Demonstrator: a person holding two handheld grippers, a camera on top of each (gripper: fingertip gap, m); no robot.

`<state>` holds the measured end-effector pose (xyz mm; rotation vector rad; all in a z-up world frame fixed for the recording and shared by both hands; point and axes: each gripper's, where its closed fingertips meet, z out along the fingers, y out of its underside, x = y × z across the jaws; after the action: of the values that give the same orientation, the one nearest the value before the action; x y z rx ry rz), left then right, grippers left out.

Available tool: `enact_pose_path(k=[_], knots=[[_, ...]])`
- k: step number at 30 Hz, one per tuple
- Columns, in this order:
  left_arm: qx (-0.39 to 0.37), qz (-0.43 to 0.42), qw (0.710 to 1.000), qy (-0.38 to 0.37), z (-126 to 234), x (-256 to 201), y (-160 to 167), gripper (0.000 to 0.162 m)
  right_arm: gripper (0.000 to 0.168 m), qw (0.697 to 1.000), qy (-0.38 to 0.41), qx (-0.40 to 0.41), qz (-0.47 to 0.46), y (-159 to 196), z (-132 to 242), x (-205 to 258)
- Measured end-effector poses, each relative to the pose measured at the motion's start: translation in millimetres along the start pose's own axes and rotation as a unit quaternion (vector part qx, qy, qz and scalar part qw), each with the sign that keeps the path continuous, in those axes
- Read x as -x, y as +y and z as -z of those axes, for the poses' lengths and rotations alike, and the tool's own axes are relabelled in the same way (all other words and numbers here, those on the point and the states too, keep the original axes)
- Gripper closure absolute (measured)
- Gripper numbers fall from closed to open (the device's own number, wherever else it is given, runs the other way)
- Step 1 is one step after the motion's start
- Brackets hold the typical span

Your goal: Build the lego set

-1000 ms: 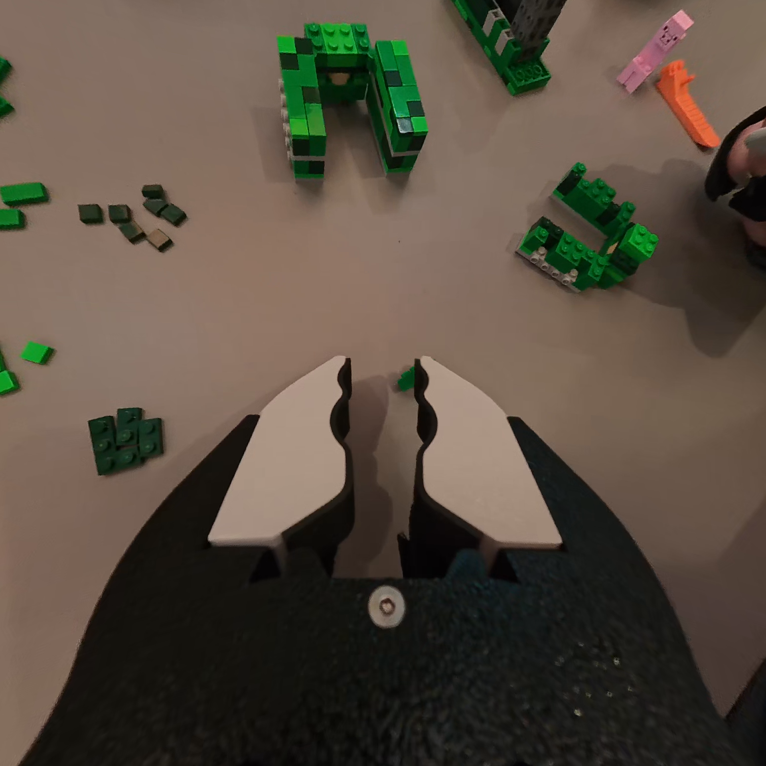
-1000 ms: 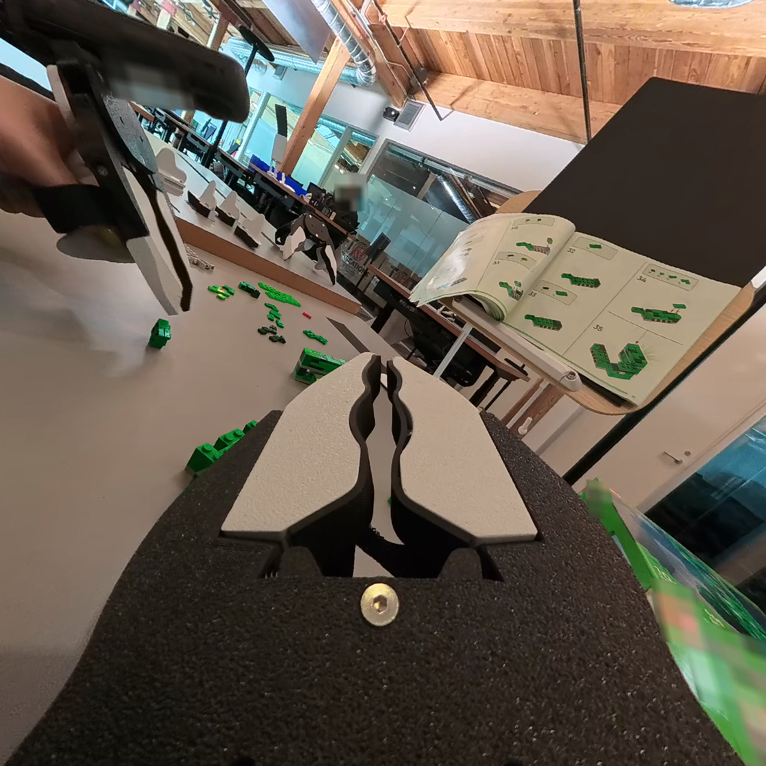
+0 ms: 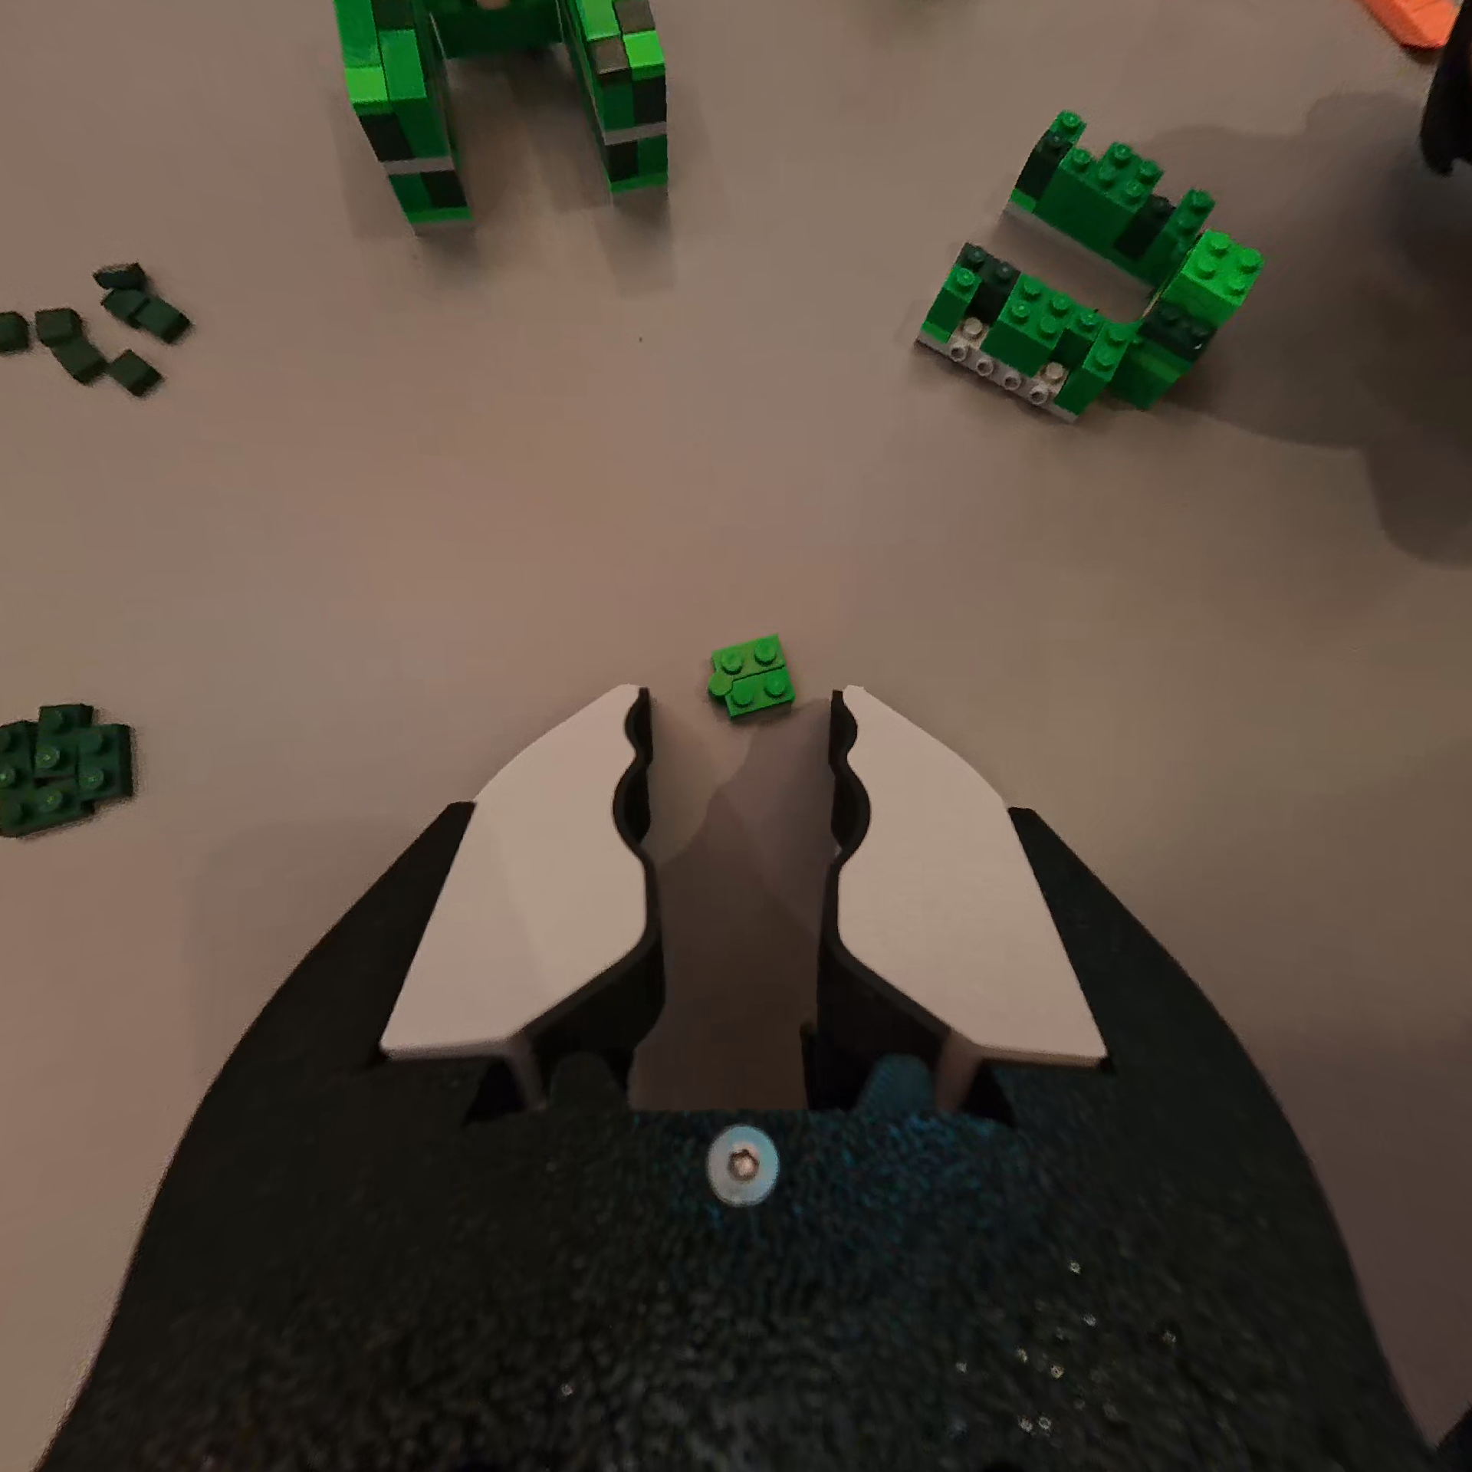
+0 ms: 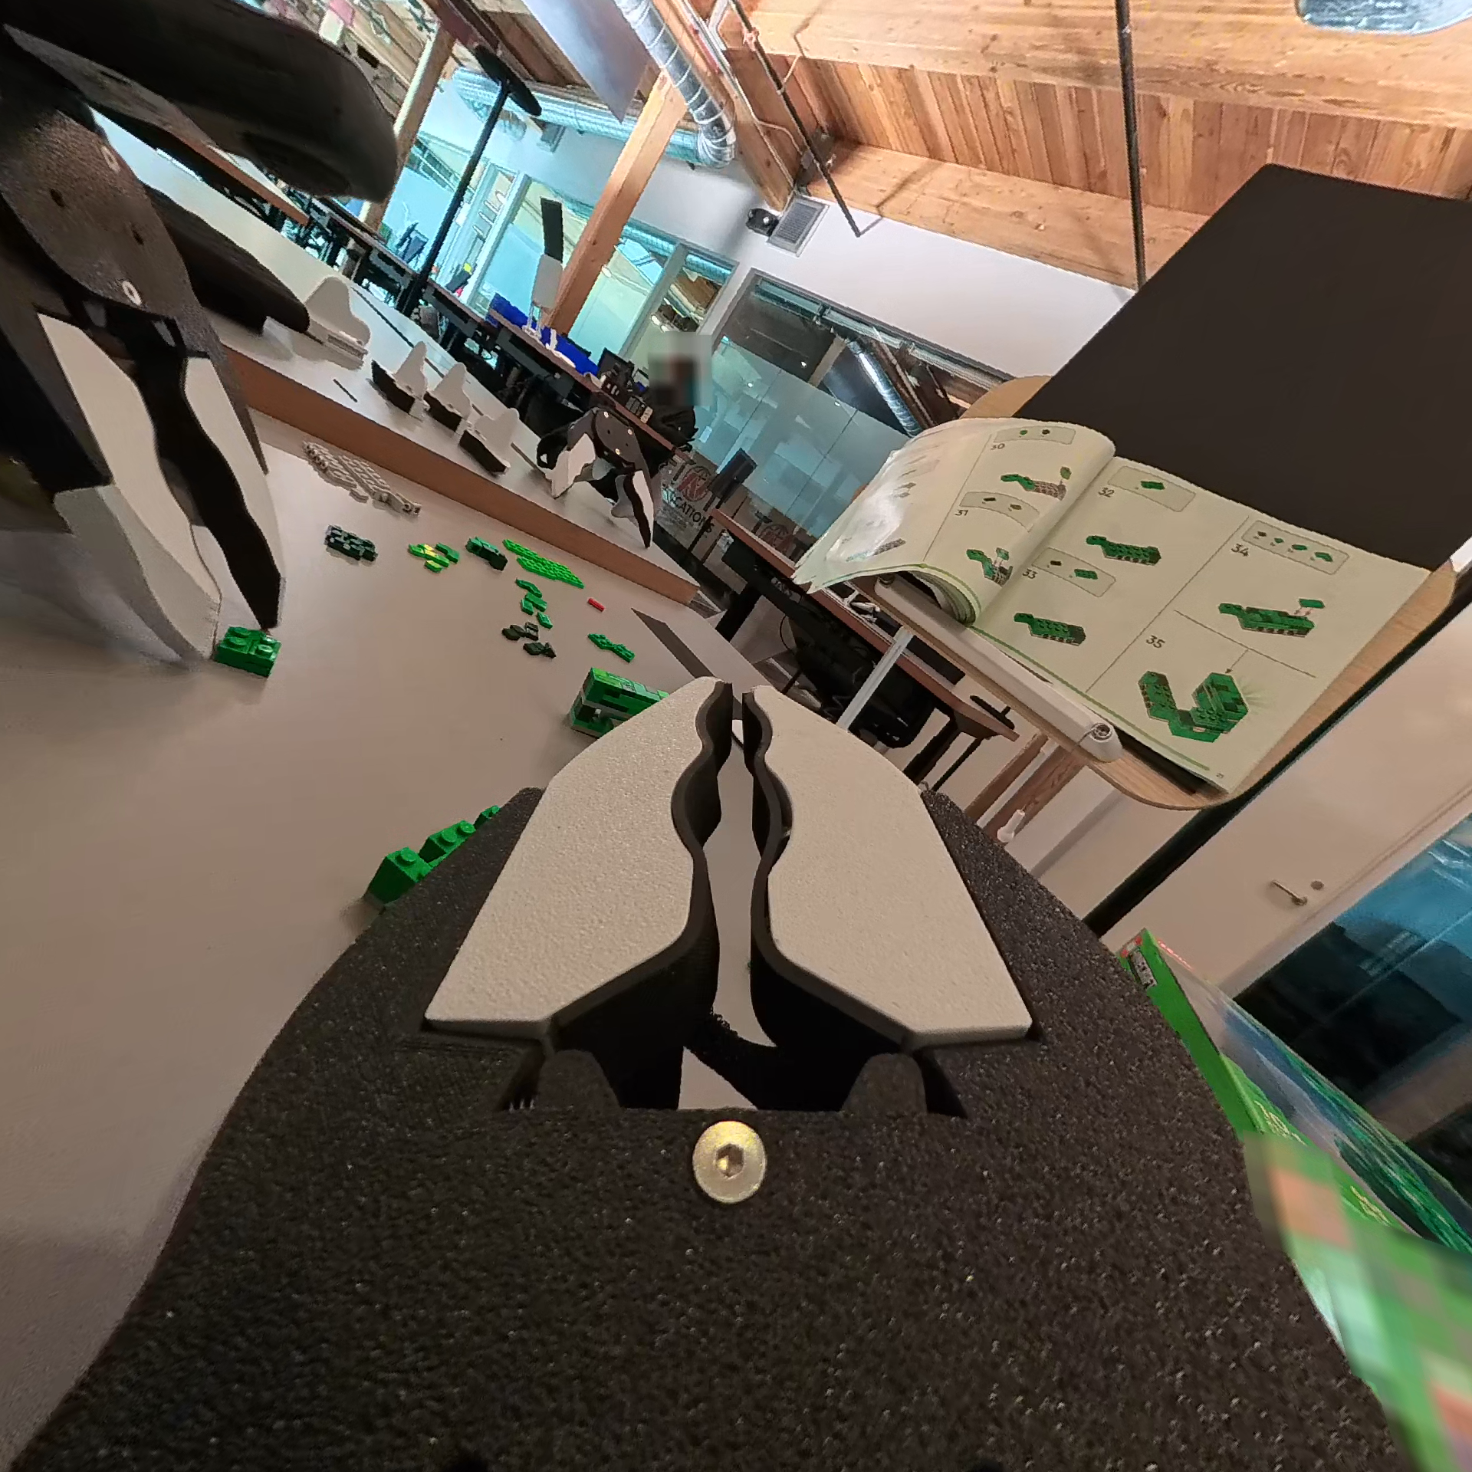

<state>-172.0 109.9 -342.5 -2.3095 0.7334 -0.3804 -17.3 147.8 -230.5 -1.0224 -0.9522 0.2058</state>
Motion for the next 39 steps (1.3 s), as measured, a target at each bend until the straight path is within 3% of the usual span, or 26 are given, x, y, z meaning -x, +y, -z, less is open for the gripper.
enact_pose_path(k=[8, 11, 14, 18, 20, 23, 32, 39], knots=[[0.018, -0.05, 0.999, -0.011, -3.1, -2.1, -1.2, 0.137, 0.165, 1.0, -0.012, -0.01, 0.019, -4.8, 0.4, 6.8], [0.018, -0.06, 0.998, 0.0, -3.5, -5.1, -1.8, 0.142, 0.168, 0.996, -0.074, -0.035, 0.038, -15.9, 3.0, 30.7], [-0.011, -0.017, 0.993, 0.114, 0.2, -32.6, -11.7, 0.142, 0.168, 0.985, -0.158, -0.063, 0.035, -29.4, 8.2, 62.6], [-0.036, 0.108, 0.92, 0.375, 28.5, -84.9, -32.9, 0.142, 0.154, 0.956, -0.282, -0.077, -0.023, -44.3, 18.0, 101.5], [-0.021, 0.126, 0.892, 0.433, 37.4, -96.7, -33.0, 0.142, 0.142, 0.944, -0.315, -0.08, -0.059, -50.4, 20.4, 110.4], [0.006, 0.135, 0.85, 0.51, 50.6, -116.0, -30.5, 0.142, 0.14, 0.931, -0.346, -0.088, -0.082, -56.5, 23.8, 119.0], [0.05, 0.153, 0.781, 0.604, 63.5, -138.3, -22.7, 0.142, 0.154, 0.896, -0.427, -0.09, -0.079, -60.2, 39.9, 142.7], [0.077, 0.141, 0.775, 0.612, 63.6, -143.7, -14.8, 0.142, 0.159, 0.889, -0.445, -0.087, -0.058, -60.0, 44.5, 152.0]])
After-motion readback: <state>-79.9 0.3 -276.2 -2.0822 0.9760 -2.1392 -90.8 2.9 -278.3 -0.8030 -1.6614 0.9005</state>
